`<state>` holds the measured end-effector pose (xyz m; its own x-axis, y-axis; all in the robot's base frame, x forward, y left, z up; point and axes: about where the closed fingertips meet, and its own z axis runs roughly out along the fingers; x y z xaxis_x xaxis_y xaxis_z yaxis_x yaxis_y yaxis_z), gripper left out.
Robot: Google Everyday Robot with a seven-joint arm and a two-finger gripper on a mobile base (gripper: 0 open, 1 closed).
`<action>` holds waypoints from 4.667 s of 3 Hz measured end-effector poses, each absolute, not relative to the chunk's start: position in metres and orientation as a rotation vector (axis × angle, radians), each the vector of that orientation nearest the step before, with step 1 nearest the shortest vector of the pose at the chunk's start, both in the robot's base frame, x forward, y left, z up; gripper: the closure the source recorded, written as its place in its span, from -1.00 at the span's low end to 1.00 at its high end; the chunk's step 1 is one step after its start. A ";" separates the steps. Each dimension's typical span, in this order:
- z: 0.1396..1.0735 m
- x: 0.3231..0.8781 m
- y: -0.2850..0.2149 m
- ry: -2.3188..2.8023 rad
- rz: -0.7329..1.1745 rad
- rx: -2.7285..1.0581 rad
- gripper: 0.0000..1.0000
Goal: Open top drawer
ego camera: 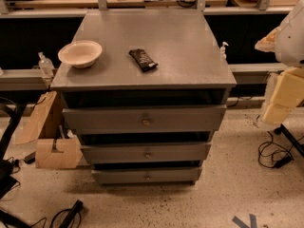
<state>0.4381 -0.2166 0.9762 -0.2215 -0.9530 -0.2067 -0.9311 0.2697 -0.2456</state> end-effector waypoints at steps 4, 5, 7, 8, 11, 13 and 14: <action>0.937 0.471 -0.210 1.938 -0.278 -1.899 -1.00; 0.911 0.488 -0.216 1.850 -0.365 -1.925 -1.00; 0.913 0.496 -0.214 1.820 -0.396 -1.905 -1.00; 0.900 0.496 -0.209 1.830 -0.400 -1.931 -1.00; 0.796 0.503 -0.197 1.766 -0.458 -2.064 -1.00; 0.736 0.540 -0.193 1.779 -0.354 -2.075 -1.00; 0.735 0.540 -0.193 1.779 -0.353 -2.076 -1.00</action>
Offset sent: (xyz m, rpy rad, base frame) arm 0.0134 0.0136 -0.0201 -0.0165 -0.0513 0.1322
